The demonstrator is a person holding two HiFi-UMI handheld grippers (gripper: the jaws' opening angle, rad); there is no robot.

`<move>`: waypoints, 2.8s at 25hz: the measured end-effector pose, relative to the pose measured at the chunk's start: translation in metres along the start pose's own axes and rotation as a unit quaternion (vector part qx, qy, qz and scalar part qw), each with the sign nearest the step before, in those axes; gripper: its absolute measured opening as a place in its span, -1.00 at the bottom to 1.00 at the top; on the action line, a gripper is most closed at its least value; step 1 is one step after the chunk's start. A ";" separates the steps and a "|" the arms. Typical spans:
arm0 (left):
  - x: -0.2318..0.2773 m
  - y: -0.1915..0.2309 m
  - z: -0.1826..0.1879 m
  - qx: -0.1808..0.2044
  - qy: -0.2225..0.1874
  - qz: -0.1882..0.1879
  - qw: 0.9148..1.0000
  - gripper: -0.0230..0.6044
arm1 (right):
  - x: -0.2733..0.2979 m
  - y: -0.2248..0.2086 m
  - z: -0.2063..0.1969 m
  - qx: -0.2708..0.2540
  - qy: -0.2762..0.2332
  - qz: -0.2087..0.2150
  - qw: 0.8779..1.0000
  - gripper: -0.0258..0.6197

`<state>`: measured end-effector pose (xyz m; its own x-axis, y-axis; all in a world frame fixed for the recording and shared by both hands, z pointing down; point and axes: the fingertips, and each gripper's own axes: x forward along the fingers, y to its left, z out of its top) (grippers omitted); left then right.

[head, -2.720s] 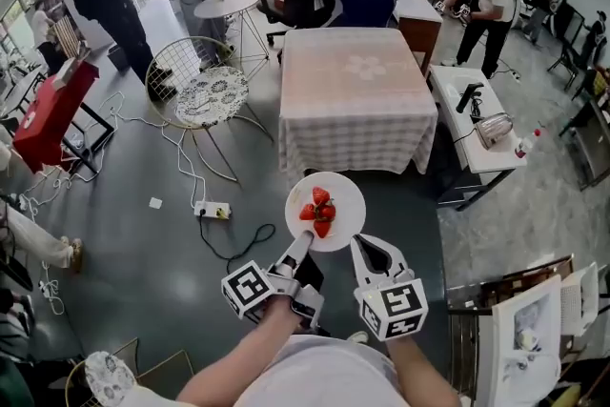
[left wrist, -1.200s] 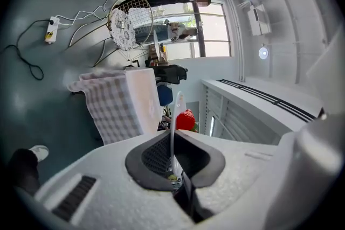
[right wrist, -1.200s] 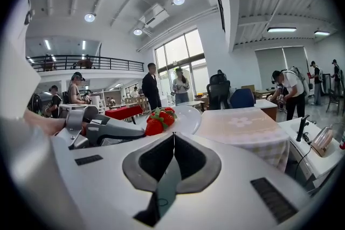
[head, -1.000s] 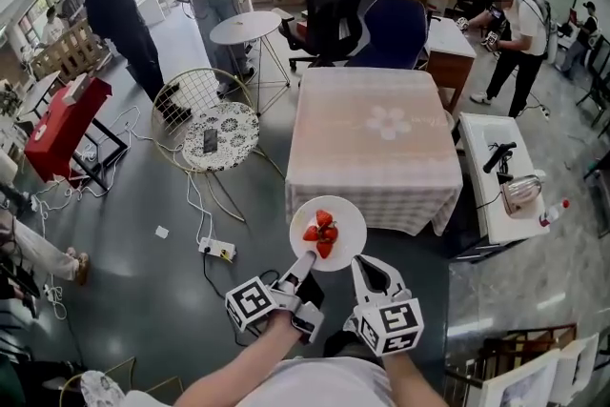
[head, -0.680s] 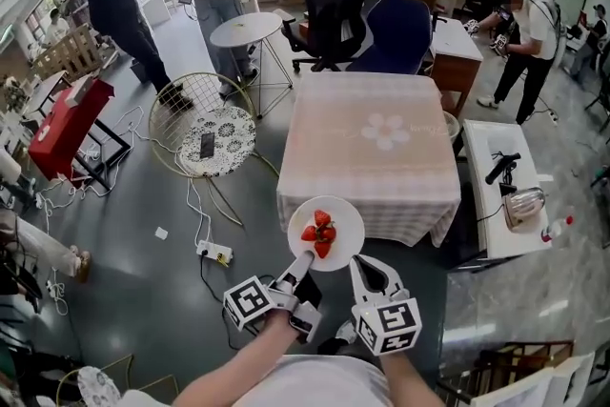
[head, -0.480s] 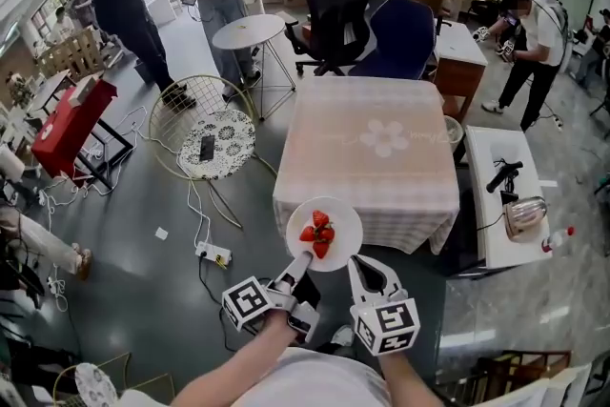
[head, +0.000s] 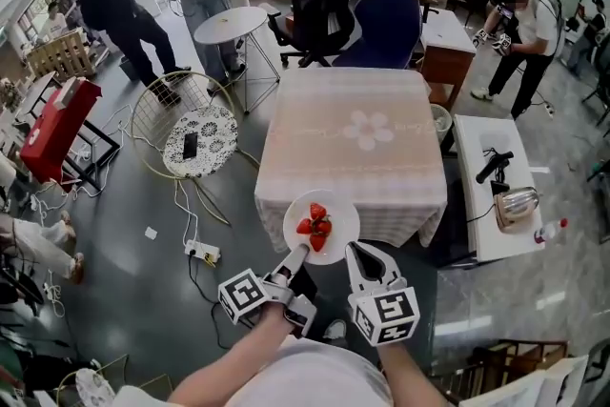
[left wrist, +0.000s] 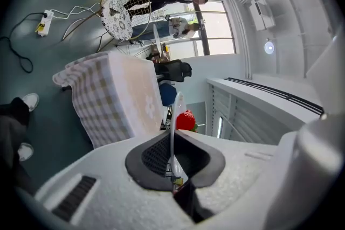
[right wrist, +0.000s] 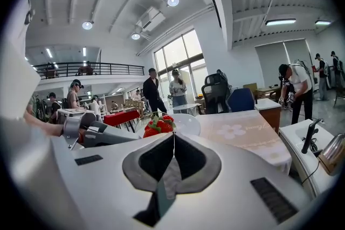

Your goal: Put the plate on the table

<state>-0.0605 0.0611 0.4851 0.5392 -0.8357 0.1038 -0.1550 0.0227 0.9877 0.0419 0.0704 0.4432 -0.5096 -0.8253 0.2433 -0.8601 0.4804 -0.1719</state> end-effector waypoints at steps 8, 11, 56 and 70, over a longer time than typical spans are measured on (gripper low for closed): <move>0.038 0.003 0.010 -0.008 0.024 -0.006 1.000 -0.89 | 0.023 -0.024 0.004 -0.004 0.006 -0.024 1.000 -0.91; 0.057 0.007 0.021 -0.011 0.033 -0.006 0.999 -0.89 | 0.040 -0.033 0.006 -0.005 0.012 -0.031 0.999 -0.91; 0.232 0.053 0.190 -0.039 0.104 0.021 0.994 -0.89 | 0.268 -0.102 0.043 0.015 0.056 -0.092 0.994 -0.91; 0.307 0.073 0.164 -0.039 0.092 0.043 0.994 -0.89 | 0.294 -0.191 0.036 0.023 0.086 -0.050 0.995 -0.91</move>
<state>-0.0418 -0.2841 0.5694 0.6701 -0.7148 0.2000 -0.1460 0.1373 0.9797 0.0568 -0.2745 0.5129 -0.4217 -0.8030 0.4210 -0.9066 0.3809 -0.1816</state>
